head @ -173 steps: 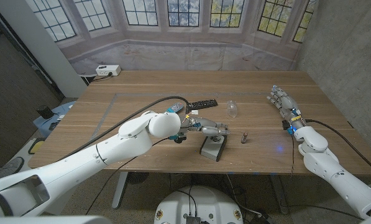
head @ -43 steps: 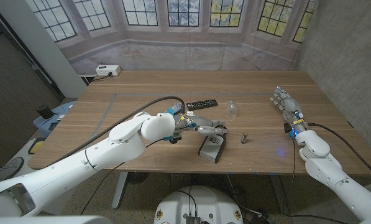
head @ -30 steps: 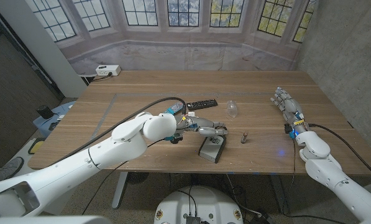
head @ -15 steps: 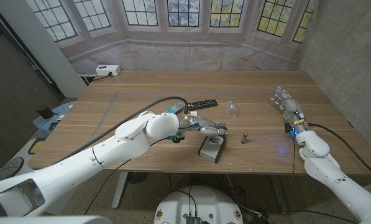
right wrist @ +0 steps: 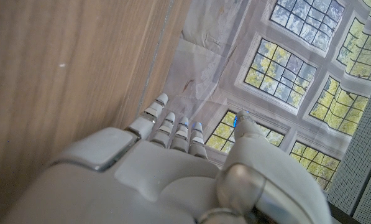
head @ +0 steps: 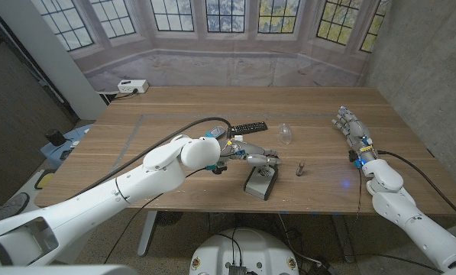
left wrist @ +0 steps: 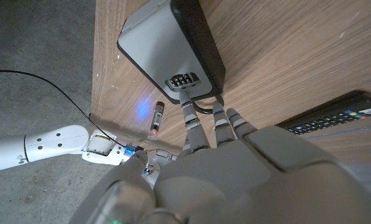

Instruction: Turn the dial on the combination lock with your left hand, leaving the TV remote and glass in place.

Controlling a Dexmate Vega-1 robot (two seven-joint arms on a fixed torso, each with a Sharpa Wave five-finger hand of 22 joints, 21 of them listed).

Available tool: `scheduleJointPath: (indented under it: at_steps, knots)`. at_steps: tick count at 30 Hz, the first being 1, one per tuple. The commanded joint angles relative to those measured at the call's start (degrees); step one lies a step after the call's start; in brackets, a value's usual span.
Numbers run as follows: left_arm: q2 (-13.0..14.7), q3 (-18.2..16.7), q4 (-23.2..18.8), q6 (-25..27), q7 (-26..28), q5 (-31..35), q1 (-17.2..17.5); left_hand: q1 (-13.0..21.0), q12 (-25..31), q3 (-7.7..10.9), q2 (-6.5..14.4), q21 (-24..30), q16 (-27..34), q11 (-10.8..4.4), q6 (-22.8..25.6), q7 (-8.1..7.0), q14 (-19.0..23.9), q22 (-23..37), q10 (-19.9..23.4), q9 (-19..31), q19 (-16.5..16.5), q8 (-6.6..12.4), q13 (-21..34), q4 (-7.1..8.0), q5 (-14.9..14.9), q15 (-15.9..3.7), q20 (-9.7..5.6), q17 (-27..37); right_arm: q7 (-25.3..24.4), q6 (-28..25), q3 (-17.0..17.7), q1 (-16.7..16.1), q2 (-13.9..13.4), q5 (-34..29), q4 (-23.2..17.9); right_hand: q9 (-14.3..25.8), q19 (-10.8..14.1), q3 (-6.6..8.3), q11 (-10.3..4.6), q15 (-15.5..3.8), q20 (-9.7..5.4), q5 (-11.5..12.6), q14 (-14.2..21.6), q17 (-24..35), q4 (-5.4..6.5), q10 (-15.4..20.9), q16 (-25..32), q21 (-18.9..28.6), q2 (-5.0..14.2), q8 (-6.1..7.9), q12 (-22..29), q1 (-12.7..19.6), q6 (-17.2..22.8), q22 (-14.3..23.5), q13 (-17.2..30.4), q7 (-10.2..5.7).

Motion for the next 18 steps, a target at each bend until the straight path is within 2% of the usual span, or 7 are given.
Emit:
scheduleJointPath:
  at_steps: [1, 13, 14, 18]
  knots:
    - [0.4, 0.2, -0.2, 0.3, -0.2, -0.2, -0.1, 0.4, 0.5, 0.53, 0.0, -0.1, 0.0, 0.01, 0.1, 0.49, 0.4, 0.1, 1.1, 0.2, 0.6, 0.36, 0.3, 0.12, 0.1, -0.04, 0.12, 0.1, 0.1, 0.4, -0.2, 0.2, 0.4, 0.1, 0.7, 0.2, -0.3, 0.40, 0.00, -2.74, -4.14, 0.2, -0.2, 0.1, 0.17, -0.1, 0.3, 0.2, 0.08, 0.22, 0.2, -0.5, -0.2, 0.2, 0.3, 0.21]
    - [0.8, 0.3, -1.6, 1.2, -0.1, 0.7, 0.6, 0.3, 0.6, 0.63, 0.0, -0.1, 0.0, 0.04, 0.3, 0.46, 0.8, 0.1, 1.8, 0.2, 0.9, 0.33, 0.3, 0.12, 0.1, -0.25, 0.11, 0.0, 0.0, 0.9, 0.1, -0.6, 0.2, 0.3, 0.1, 0.2, -0.3, 0.44, 0.00, -2.75, -4.16, 0.2, -0.2, 0.1, 0.18, -0.1, 0.3, 0.2, 0.10, 0.23, 0.2, -0.5, -0.2, 0.2, 0.3, 0.18]
    - [0.9, 0.3, -1.8, 1.4, -0.1, 0.8, 0.8, 0.4, 0.6, 0.67, 0.0, -0.1, 0.0, -0.79, 0.2, 0.30, 0.8, 0.1, 2.0, 0.2, 0.8, 0.29, 0.3, 0.11, 0.1, -0.28, 0.11, 0.0, -0.1, 0.9, 0.1, -0.7, 0.2, 0.3, 0.0, 0.2, -0.3, 0.44, 0.00, -2.74, -4.15, 0.2, -0.2, 0.1, 0.18, -0.1, 0.3, 0.2, 0.10, 0.23, 0.2, -0.5, -0.2, 0.2, 0.3, 0.20]
    - [1.6, -0.1, -3.0, 2.1, 0.1, 1.2, 1.6, 0.3, 0.6, 0.73, 0.0, -0.1, 0.0, -0.04, 0.3, 0.51, 0.8, 0.1, 2.3, 0.2, 0.9, 0.28, 0.3, 0.11, 0.1, -0.27, 0.05, 0.0, -0.1, 0.7, 0.1, -0.9, 0.1, 0.3, -0.3, 0.2, -0.4, 0.46, 0.04, -2.80, -4.13, 0.2, -0.2, 0.1, 0.18, -0.1, 0.3, 0.2, 0.10, 0.22, 0.3, -0.5, -0.2, 0.2, 0.3, 0.17]
